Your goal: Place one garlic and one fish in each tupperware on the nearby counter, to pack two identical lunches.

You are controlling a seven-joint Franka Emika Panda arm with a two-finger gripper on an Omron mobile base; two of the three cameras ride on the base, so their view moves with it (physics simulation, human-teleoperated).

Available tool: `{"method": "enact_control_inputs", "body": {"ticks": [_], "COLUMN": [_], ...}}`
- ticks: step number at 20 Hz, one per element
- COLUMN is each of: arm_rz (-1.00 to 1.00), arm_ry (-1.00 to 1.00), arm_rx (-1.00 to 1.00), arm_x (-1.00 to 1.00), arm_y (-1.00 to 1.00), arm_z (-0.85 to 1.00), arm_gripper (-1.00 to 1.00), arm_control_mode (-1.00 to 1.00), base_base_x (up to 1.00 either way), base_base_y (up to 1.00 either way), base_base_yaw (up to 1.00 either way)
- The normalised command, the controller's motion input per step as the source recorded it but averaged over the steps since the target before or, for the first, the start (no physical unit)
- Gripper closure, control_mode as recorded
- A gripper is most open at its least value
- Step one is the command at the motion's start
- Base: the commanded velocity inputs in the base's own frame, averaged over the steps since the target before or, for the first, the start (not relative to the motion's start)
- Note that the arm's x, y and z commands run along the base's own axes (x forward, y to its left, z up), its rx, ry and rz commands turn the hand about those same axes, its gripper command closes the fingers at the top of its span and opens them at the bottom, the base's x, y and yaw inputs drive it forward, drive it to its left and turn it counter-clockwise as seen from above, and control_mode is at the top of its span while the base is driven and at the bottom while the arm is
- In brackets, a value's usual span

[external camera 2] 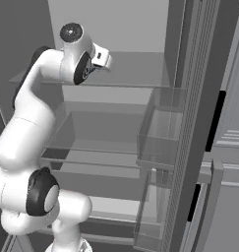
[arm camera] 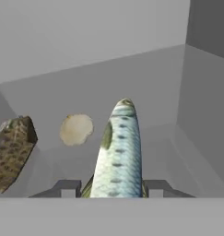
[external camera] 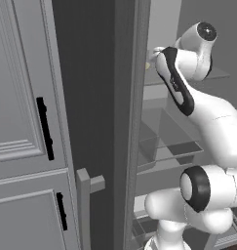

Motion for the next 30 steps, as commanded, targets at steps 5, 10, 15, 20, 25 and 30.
{"method": "enact_control_inputs", "body": {"ticks": [5, 10, 15, 20, 25, 30], "arm_rz": [0.05, 0.00, 0.00, 0.00, 0.04, 0.01], "arm_ry": [-0.55, -0.15, 0.01, 0.20, 0.36, 0.04], "arm_rx": [0.02, 0.02, 0.00, -0.14, -0.22, -0.03], "arm_x": [-1.00, -1.00, -1.00, -1.00, -0.74, -0.10], "arm_y": [0.00, -0.01, -0.09, -0.10, 0.00, 0.00], "arm_z": [0.44, 0.50, 0.05, -0.66, -1.00, -0.20], "arm_gripper": [1.00, 1.00, 1.00, 1.00, 1.00, 1.00], "arm_control_mode": [-1.00, -1.00, -1.00, -1.00, -1.00, 1.00], "base_base_x": [0.00, 0.00, 0.00, 0.00, 0.00, -0.78], "base_base_y": [0.00, 0.00, 0.00, 0.00, 0.00, 0.00], "base_base_yaw": [0.00, 0.00, 0.00, 0.00, 0.00, 0.02]}}
